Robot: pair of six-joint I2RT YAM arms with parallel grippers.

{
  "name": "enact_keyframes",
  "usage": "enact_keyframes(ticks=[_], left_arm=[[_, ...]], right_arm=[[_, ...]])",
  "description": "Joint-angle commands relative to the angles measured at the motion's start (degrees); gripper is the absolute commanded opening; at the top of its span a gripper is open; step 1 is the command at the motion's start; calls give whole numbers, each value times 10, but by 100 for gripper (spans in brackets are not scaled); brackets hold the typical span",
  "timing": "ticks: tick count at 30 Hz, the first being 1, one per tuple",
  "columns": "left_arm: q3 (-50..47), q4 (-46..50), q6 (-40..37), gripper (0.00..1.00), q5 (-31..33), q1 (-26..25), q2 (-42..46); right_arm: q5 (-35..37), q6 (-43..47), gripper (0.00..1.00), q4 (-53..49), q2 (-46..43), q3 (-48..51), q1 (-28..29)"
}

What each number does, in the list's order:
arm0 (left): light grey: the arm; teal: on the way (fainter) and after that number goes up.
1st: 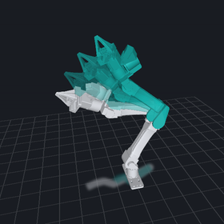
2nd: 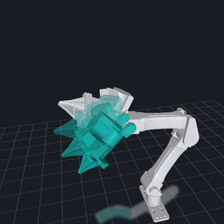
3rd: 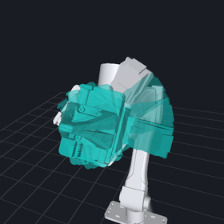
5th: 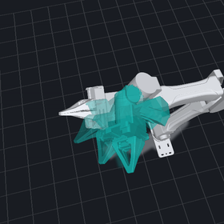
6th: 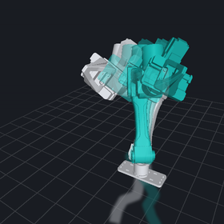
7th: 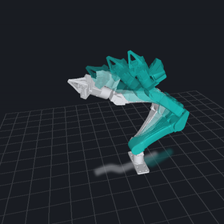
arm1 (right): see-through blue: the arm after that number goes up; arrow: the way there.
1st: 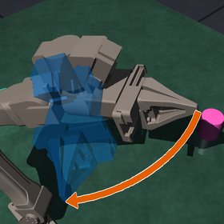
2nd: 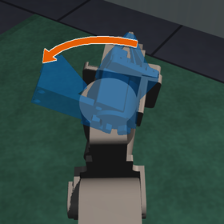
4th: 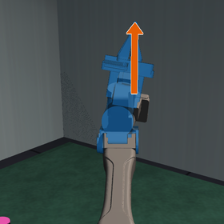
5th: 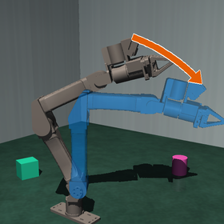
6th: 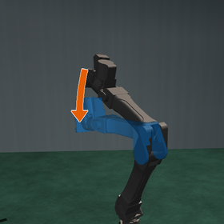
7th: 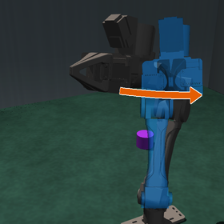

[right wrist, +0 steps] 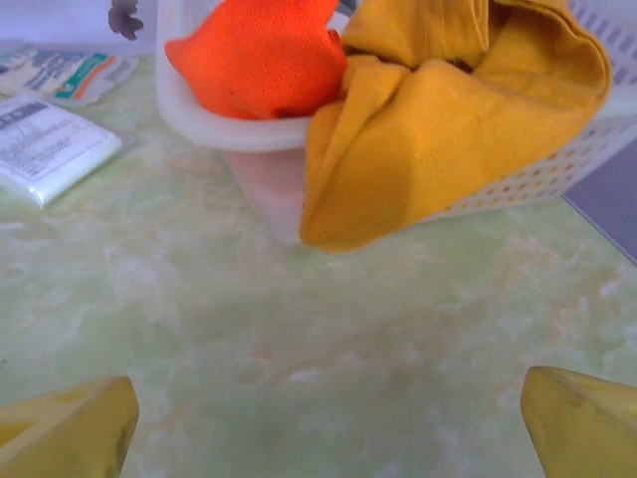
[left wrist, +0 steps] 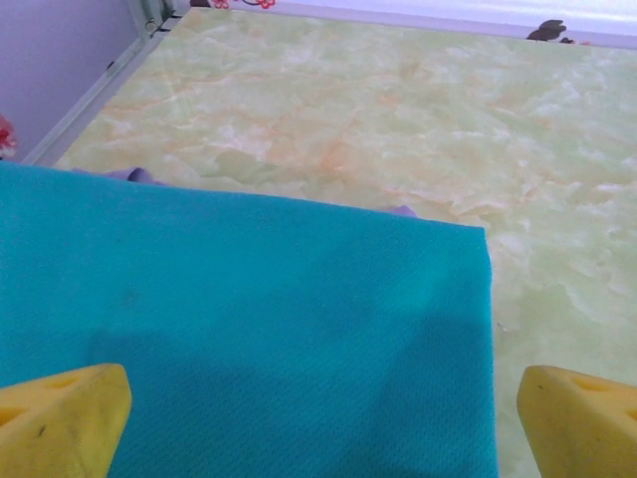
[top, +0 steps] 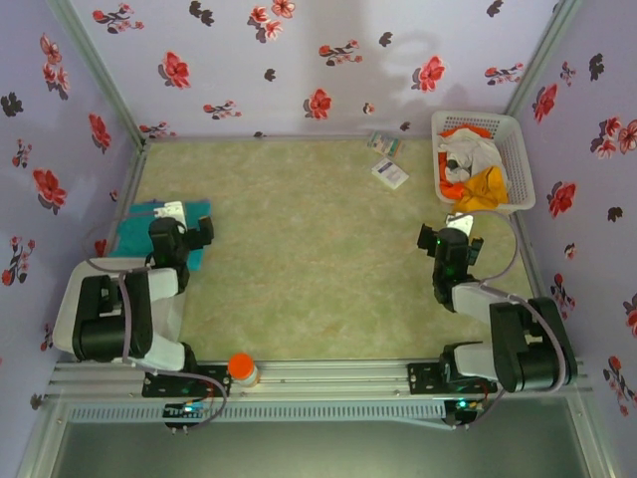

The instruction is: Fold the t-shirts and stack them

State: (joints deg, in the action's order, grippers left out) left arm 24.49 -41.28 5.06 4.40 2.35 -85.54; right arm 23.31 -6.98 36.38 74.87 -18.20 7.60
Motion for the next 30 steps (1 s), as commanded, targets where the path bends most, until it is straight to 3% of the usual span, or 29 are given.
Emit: enact_keyframes(ticks=[1,3,6,8,10,11,12,22,25,30], left_arm=[[-29,-113,-22,100,1,-8,-28],[-29,-111,-19,100,7,-8,-27],[-26,-106,-20,100,7,-8,-27],[-27,-106,-20,100,7,-8,-27],[-26,-106,-20,100,8,-8,-27],[-26,-106,-20,100,8,-8,-27],[-26,-105,-20,100,9,-8,-27],[-22,-96,-28,100,0,-12,-27],[-22,-96,-28,100,0,-11,-27],[-21,-95,-28,100,0,-12,-27]], right_arm=[[-19,31,99,59,26,-22,-6],[-37,52,99,100,49,-18,-8],[-55,55,99,249,131,18,-17],[-45,47,100,275,162,10,-21],[-54,12,99,132,142,-44,-43],[-104,2,99,126,138,-41,-68],[-110,3,99,155,145,-34,-73],[-113,6,99,150,143,-35,-72],[-161,23,99,132,145,-47,-72],[-162,24,99,134,144,-45,-72]])
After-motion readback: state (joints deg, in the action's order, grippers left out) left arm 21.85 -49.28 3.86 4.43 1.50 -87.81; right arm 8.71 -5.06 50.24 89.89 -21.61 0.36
